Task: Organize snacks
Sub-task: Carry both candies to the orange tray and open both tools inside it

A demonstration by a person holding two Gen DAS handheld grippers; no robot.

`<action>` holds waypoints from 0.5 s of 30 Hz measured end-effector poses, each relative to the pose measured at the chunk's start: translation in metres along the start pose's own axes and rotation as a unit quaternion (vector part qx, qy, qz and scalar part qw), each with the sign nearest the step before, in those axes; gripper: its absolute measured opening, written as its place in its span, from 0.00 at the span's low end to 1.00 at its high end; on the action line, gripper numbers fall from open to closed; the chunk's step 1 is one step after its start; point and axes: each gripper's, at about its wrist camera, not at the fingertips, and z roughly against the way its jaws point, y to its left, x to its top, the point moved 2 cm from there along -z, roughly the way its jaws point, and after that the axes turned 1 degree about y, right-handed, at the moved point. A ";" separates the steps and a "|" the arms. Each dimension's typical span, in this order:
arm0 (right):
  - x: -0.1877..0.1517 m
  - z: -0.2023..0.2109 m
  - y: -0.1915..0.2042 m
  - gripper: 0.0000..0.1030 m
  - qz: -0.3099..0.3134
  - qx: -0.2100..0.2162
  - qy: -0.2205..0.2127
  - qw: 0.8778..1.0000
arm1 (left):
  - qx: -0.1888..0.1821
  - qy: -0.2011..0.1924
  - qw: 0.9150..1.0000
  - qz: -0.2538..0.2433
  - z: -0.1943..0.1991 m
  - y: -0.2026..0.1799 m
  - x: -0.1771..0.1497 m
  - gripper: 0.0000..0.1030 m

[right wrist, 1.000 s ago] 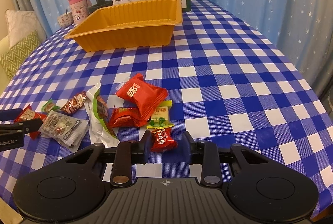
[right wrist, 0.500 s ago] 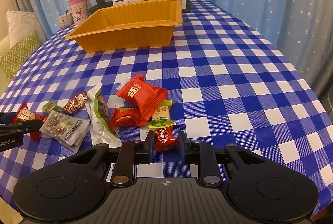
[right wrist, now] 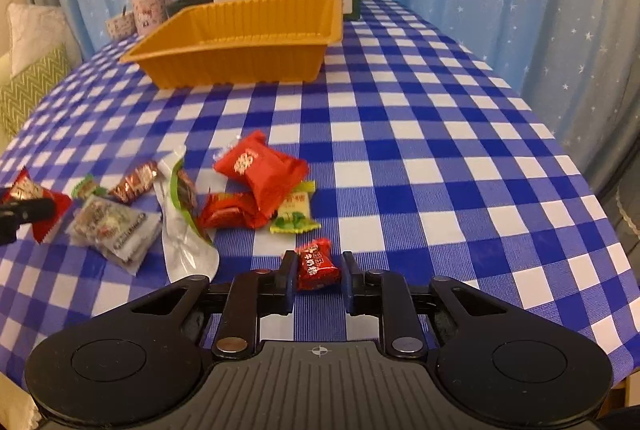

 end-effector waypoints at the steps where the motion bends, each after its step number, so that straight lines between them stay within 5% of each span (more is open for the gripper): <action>1: -0.001 0.000 0.001 0.21 0.006 0.000 0.002 1.000 | -0.001 0.000 1.000 0.001 0.000 0.000 0.000 0.37; 15: 0.004 0.014 0.009 0.20 0.020 0.000 -0.040 0.999 | -0.019 -0.025 0.999 0.026 0.017 0.002 0.021 0.37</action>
